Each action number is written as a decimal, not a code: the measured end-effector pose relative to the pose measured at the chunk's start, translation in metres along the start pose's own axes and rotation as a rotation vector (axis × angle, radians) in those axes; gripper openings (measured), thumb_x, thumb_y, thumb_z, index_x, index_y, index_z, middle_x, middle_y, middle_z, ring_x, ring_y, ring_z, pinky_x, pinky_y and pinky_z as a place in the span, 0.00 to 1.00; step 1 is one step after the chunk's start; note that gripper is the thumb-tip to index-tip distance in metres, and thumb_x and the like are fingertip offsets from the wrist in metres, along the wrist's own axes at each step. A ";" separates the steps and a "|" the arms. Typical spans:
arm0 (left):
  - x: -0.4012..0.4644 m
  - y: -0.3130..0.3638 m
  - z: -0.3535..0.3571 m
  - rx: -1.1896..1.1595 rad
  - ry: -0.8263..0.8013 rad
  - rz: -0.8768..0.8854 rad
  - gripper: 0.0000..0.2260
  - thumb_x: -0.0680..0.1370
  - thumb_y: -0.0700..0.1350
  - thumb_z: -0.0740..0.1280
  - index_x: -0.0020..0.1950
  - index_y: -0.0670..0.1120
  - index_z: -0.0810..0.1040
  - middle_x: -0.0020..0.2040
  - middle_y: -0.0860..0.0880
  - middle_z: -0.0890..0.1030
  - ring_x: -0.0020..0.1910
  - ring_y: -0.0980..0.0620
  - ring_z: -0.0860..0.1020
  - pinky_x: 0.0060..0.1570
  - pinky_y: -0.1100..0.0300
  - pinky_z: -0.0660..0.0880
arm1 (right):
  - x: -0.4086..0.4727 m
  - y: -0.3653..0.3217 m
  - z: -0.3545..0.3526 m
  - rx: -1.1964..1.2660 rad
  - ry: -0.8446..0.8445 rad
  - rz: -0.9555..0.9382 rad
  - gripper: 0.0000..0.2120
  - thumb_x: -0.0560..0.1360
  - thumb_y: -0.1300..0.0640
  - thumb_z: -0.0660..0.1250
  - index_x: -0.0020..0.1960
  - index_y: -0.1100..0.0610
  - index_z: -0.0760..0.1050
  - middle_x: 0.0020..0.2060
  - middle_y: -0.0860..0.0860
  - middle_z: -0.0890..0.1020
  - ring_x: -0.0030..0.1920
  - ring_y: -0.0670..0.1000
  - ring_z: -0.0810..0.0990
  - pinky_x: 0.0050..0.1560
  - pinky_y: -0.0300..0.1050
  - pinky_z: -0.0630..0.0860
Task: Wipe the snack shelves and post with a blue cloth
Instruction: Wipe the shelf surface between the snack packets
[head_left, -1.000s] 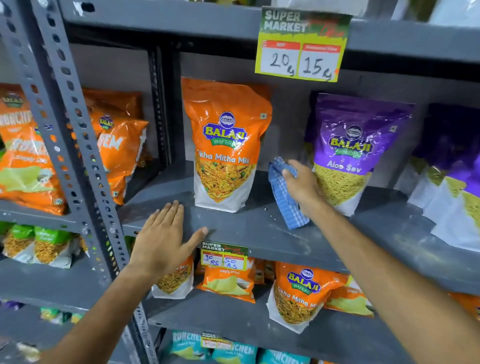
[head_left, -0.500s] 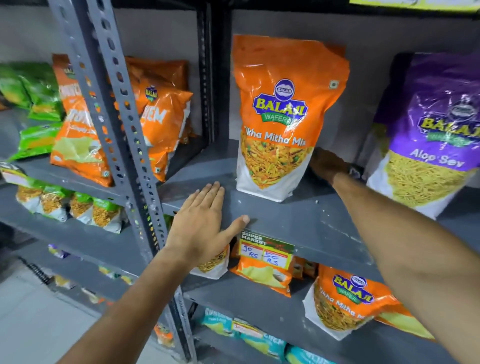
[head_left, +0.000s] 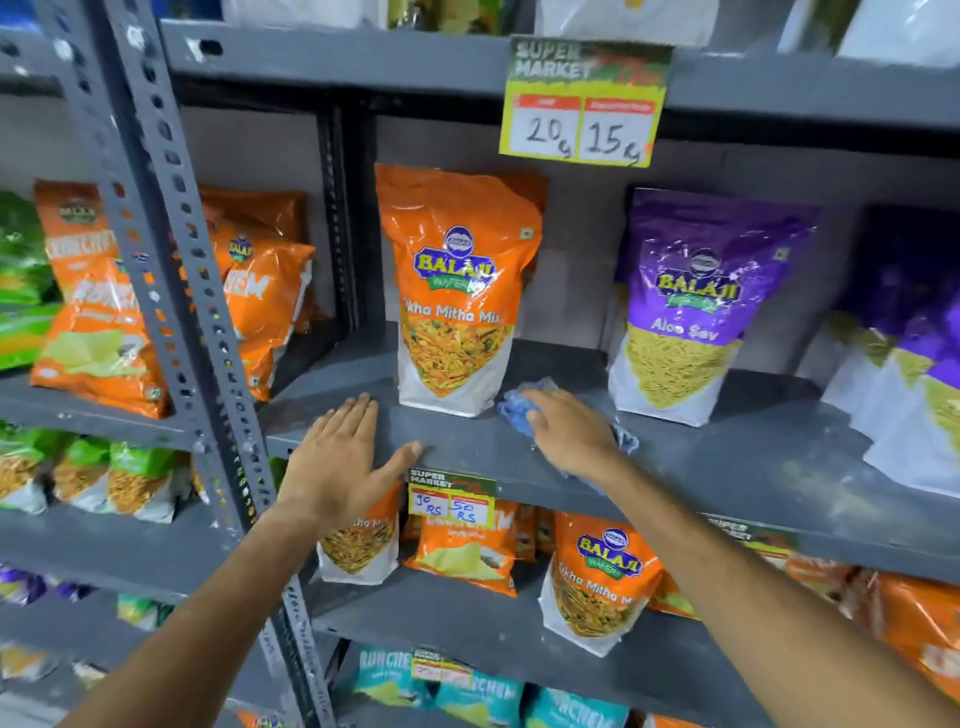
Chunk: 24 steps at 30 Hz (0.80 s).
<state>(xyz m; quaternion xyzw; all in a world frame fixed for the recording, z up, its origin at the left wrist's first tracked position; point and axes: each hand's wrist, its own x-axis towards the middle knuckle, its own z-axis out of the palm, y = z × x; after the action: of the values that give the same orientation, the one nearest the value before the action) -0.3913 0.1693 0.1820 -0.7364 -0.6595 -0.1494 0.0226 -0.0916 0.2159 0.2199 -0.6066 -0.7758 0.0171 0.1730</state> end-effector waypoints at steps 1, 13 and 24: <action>0.000 0.000 0.000 -0.001 -0.001 0.000 0.50 0.76 0.78 0.41 0.84 0.41 0.56 0.85 0.43 0.57 0.84 0.46 0.54 0.83 0.49 0.50 | -0.012 0.001 -0.001 0.014 -0.005 -0.029 0.21 0.82 0.59 0.56 0.74 0.53 0.69 0.75 0.51 0.72 0.75 0.52 0.68 0.68 0.40 0.62; 0.002 0.000 0.002 -0.003 0.015 0.008 0.51 0.76 0.78 0.40 0.84 0.41 0.56 0.85 0.43 0.58 0.84 0.46 0.55 0.83 0.48 0.52 | -0.067 0.036 -0.015 0.233 0.063 -0.029 0.20 0.84 0.55 0.60 0.75 0.47 0.70 0.73 0.49 0.75 0.73 0.51 0.72 0.69 0.45 0.67; 0.002 0.001 0.002 0.015 0.066 0.017 0.47 0.78 0.76 0.43 0.84 0.43 0.57 0.85 0.45 0.59 0.84 0.48 0.56 0.82 0.53 0.48 | 0.139 0.039 0.031 -0.041 -0.028 0.219 0.19 0.80 0.52 0.58 0.68 0.58 0.72 0.64 0.60 0.78 0.63 0.62 0.78 0.59 0.54 0.78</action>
<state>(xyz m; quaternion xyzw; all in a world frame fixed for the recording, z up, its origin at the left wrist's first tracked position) -0.3901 0.1715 0.1807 -0.7365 -0.6531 -0.1687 0.0512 -0.0928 0.3635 0.2156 -0.6909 -0.7074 0.0287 0.1467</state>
